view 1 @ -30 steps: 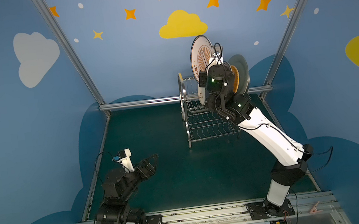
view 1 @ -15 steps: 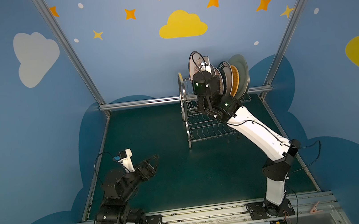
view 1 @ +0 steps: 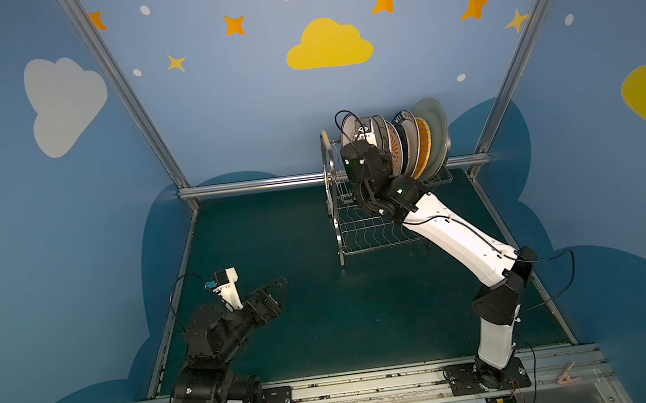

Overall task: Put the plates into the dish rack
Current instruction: 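Lower the sunburst plate into the top-tier slot nearest the robot with the right gripper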

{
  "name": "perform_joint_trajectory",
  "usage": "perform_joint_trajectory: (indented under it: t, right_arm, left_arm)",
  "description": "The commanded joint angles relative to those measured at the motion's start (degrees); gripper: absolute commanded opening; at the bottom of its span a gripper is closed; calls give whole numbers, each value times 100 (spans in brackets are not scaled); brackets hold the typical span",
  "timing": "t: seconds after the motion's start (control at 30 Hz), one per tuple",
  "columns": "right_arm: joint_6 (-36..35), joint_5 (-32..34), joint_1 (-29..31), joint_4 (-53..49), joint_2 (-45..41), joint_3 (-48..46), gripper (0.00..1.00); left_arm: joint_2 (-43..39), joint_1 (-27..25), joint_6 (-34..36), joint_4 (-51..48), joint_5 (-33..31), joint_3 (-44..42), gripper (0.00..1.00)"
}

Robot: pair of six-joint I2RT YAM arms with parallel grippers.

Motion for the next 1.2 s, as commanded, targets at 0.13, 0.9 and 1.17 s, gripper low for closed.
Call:
perform_joint_trajectory:
  t: [0.13,0.9,1.17]
  right_arm:
    - [210,66,-46,-22,-354,-119,0]
    - [-714,207,62,826,-543,-457,0]
    - [-436,99,73,345,-470,-421,0]
  left_arm:
    - [-50,29,64,114,62,-48,100]
    - [-30,84,43,143,68,-71,100]
    - [-41,87,43,150,69,-72,100]
